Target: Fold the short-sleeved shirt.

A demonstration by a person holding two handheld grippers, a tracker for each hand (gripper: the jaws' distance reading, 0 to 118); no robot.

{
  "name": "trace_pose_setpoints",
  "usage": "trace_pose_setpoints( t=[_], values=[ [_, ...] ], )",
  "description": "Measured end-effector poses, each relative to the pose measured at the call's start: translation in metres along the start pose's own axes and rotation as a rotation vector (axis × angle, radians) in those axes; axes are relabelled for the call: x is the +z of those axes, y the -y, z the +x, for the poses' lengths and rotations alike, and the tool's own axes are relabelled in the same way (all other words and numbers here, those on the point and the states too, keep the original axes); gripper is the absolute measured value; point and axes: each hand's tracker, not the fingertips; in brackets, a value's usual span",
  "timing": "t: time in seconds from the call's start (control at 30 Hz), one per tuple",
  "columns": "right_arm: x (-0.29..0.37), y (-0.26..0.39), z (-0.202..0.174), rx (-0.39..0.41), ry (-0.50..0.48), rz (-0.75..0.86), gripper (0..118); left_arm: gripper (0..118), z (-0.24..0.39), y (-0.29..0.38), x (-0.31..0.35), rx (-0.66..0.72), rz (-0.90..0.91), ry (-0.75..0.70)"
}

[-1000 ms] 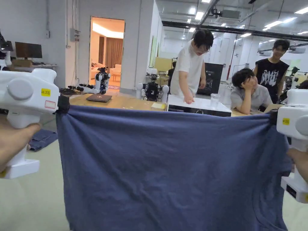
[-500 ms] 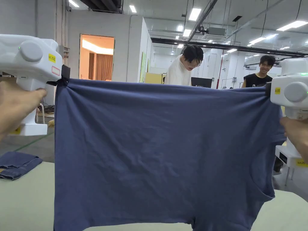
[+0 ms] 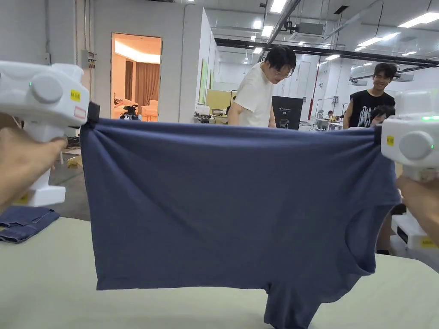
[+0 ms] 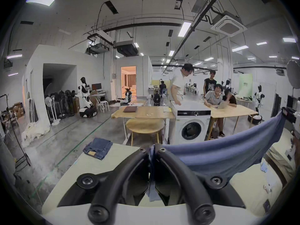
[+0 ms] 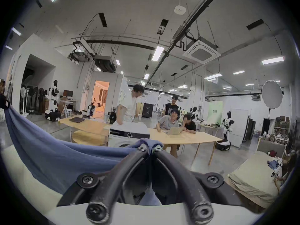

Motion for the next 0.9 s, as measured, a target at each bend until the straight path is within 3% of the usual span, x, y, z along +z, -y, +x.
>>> trace_pose_setpoints(
  t=[0.37,0.67,0.9],
  values=[
    [0.080,0.112,0.010,0.056,-0.013,-0.152,1,0,-0.002,0.126,0.029,0.003,-0.106,0.060],
    [0.169,0.174,0.025,0.101,-0.026,-0.226,1,0,-0.008,0.199,0.104,-0.026,-0.122,0.099],
    [0.243,0.247,0.031,0.128,-0.065,-0.353,1,0,-0.016,0.297,0.168,0.020,-0.180,0.126]
  ],
)
